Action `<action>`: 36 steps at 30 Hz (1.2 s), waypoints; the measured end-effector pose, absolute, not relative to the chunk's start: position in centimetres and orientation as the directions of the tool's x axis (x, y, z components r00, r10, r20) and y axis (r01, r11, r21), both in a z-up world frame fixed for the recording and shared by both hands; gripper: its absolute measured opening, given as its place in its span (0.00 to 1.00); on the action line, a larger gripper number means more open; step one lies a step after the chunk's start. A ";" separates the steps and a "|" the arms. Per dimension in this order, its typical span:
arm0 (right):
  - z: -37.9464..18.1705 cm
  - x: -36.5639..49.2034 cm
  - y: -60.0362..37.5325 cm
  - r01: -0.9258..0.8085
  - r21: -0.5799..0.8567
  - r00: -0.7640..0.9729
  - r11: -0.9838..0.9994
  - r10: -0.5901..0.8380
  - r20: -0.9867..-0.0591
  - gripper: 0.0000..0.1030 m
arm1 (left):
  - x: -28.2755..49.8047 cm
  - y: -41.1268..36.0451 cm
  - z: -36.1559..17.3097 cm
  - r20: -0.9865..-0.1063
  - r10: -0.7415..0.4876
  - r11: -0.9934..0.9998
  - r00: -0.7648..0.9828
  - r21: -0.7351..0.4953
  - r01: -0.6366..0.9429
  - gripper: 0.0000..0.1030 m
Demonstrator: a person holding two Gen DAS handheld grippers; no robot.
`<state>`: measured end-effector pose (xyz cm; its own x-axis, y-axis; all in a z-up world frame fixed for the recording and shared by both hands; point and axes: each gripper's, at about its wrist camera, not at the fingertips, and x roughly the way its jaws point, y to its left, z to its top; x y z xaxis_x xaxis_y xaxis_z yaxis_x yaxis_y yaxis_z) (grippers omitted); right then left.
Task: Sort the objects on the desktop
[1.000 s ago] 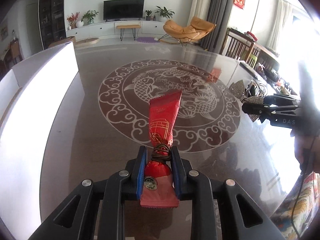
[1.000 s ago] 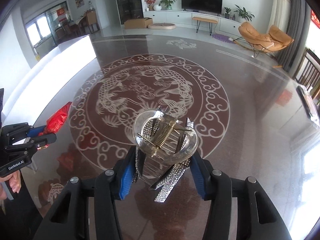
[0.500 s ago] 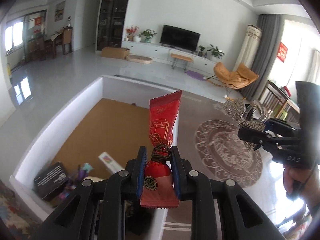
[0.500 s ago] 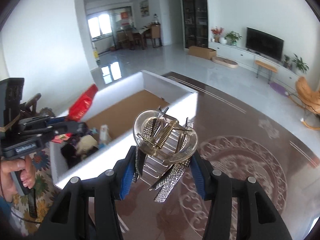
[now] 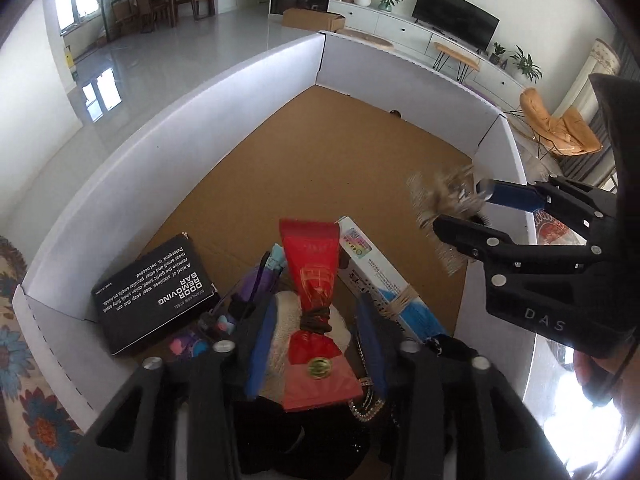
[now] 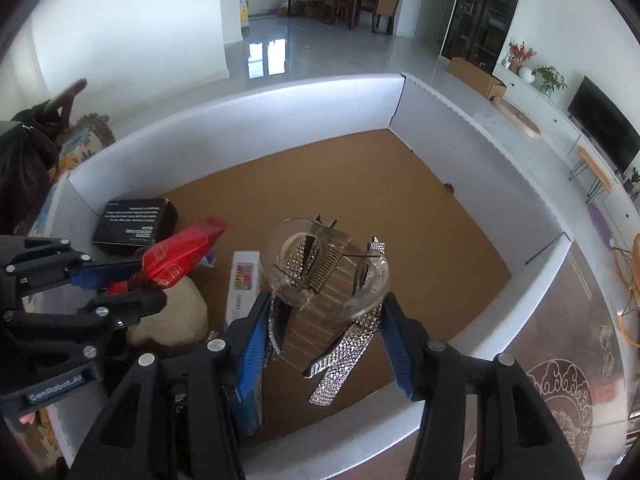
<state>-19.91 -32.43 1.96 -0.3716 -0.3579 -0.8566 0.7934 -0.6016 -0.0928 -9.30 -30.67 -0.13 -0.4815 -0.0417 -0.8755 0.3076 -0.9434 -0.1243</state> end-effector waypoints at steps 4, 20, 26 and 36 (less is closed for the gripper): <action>1.8 -20.4 -31.5 0.776 -0.079 -0.379 -0.625 -0.363 -0.851 0.89 | -8.2 -30.1 1.0 -0.830 -0.126 -0.943 -0.544 -0.070 0.325 0.87; 6.7 -18.6 -25.0 0.725 0.025 -0.381 -0.689 -0.431 -0.818 0.99 | -2.8 -28.1 5.5 -0.720 -0.385 -0.831 -0.577 -0.002 0.557 0.99; 7.4 -18.5 -23.9 0.704 0.093 -0.372 -0.704 -0.477 -0.796 1.00 | -2.3 -26.7 6.1 -0.732 -0.378 -0.840 -0.566 0.013 0.543 0.99; 7.8 -17.9 -24.6 0.727 0.024 -0.377 -0.686 -0.428 -0.822 1.00 | -1.0 -26.4 7.6 -0.721 -0.377 -0.828 -0.581 -0.019 0.560 0.99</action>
